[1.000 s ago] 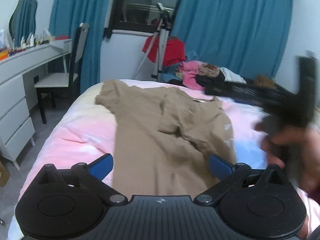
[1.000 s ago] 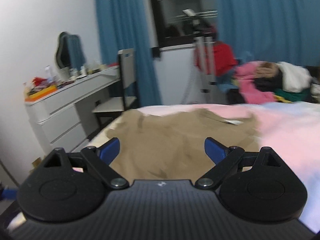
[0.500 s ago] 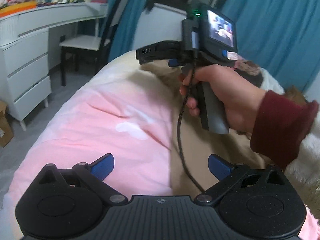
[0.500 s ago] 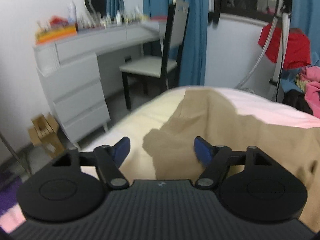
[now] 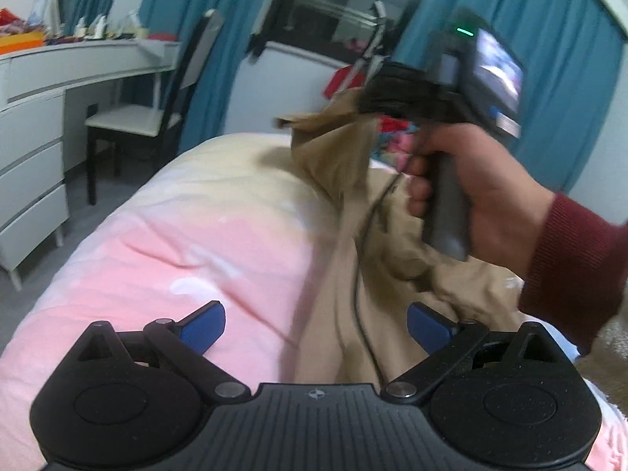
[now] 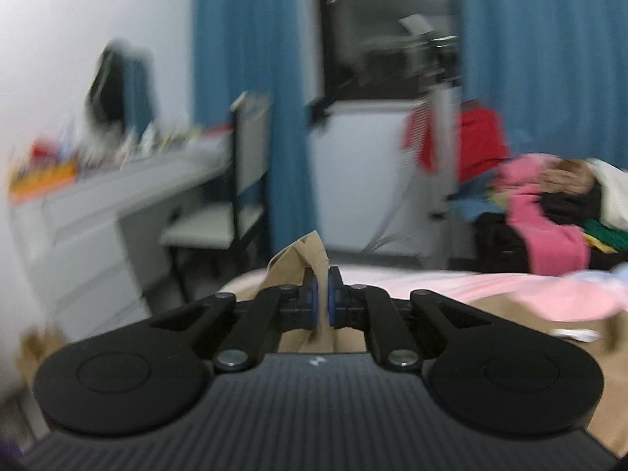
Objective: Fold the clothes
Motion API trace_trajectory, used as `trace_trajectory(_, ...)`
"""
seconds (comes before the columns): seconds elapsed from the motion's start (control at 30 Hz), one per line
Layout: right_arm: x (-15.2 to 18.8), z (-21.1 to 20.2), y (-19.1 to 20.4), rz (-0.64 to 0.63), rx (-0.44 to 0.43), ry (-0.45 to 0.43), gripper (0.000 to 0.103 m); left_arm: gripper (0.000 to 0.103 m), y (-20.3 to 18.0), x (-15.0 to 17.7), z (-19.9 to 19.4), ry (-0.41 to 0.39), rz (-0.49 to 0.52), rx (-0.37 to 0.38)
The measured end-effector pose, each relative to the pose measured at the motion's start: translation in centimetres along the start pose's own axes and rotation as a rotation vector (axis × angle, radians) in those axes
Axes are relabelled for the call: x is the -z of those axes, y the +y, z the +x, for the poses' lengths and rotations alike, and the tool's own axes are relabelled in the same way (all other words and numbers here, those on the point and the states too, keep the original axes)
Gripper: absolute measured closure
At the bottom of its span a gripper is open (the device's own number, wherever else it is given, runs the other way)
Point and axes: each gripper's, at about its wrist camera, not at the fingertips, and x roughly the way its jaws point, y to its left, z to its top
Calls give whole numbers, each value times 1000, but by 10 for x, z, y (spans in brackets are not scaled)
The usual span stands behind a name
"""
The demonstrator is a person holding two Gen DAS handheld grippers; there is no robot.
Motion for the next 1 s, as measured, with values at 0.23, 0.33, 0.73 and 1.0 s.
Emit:
trace_trajectory(0.23, 34, -59, -141, 372, 252, 17, 95, 3, -36, 9, -7, -20, 105, 84)
trace_trajectory(0.33, 70, -64, -183, 448, 305, 145, 94, 3, -43, 14, 0, 1, 121, 96)
trace_trajectory(0.73, 64, -85, -176, 180, 140, 76, 21, 3, -55, 26, 10, 42, 150, 96)
trace_trajectory(1.0, 41, -8, -158, 46, 154, 140, 39, 3, -51, 25, 25, 71, 117, 93)
